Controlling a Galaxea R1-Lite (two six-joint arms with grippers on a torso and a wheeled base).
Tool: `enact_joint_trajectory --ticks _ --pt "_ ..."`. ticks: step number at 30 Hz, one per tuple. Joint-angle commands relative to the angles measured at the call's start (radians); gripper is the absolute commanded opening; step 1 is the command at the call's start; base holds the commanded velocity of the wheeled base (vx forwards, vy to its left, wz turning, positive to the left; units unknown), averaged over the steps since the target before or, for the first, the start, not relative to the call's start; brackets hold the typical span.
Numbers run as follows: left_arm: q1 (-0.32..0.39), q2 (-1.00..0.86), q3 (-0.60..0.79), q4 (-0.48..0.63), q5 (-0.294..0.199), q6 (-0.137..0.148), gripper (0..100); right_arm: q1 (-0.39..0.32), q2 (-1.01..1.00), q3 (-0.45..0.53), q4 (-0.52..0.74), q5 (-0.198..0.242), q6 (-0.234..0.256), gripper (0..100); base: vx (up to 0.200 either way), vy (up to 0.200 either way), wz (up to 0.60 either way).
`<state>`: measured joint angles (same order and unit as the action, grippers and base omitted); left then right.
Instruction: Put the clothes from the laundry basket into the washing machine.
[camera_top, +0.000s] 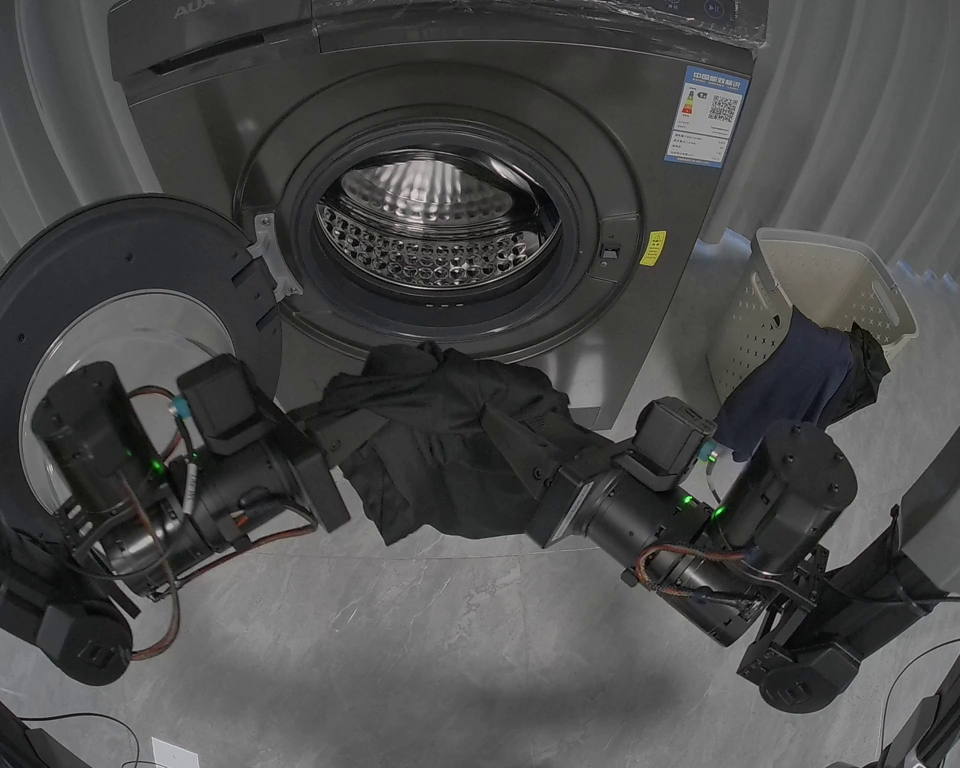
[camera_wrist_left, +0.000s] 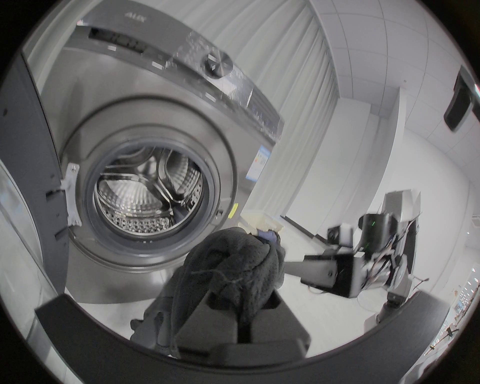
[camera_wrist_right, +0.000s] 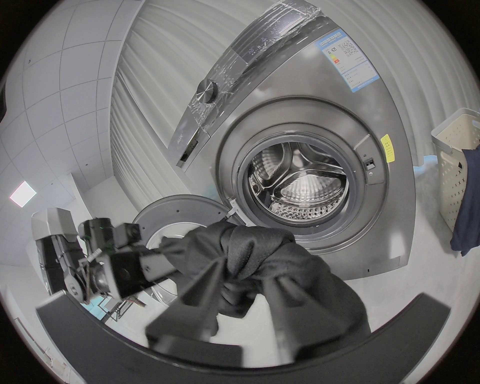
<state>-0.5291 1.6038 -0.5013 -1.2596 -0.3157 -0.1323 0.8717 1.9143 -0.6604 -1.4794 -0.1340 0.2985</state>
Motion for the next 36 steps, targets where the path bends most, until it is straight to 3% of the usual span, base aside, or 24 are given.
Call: enact_joint_trajectory --ticks 1,4,10,36 --pt "0.0 -0.134 -0.013 0.005 0.0 -0.039 0 -0.037 0.012 0.047 -0.007 -0.004 -0.009 100 0.0 0.0 0.0" --pt "-0.002 -0.159 -0.029 0.005 0.0 -0.078 0 -0.045 0.014 0.114 -0.019 -0.002 -0.018 100 0.0 0.0 0.0" --pt "-0.003 -0.166 -0.04 0.005 0.0 -0.11 0 -0.051 0.046 0.214 -0.038 0.001 -0.048 100 0.0 0.0 0.0" --pt "-0.068 -0.177 0.052 0.008 0.027 -0.112 0 -0.049 0.068 0.056 -0.052 0.001 -0.062 100 0.0 0.0 0.0"
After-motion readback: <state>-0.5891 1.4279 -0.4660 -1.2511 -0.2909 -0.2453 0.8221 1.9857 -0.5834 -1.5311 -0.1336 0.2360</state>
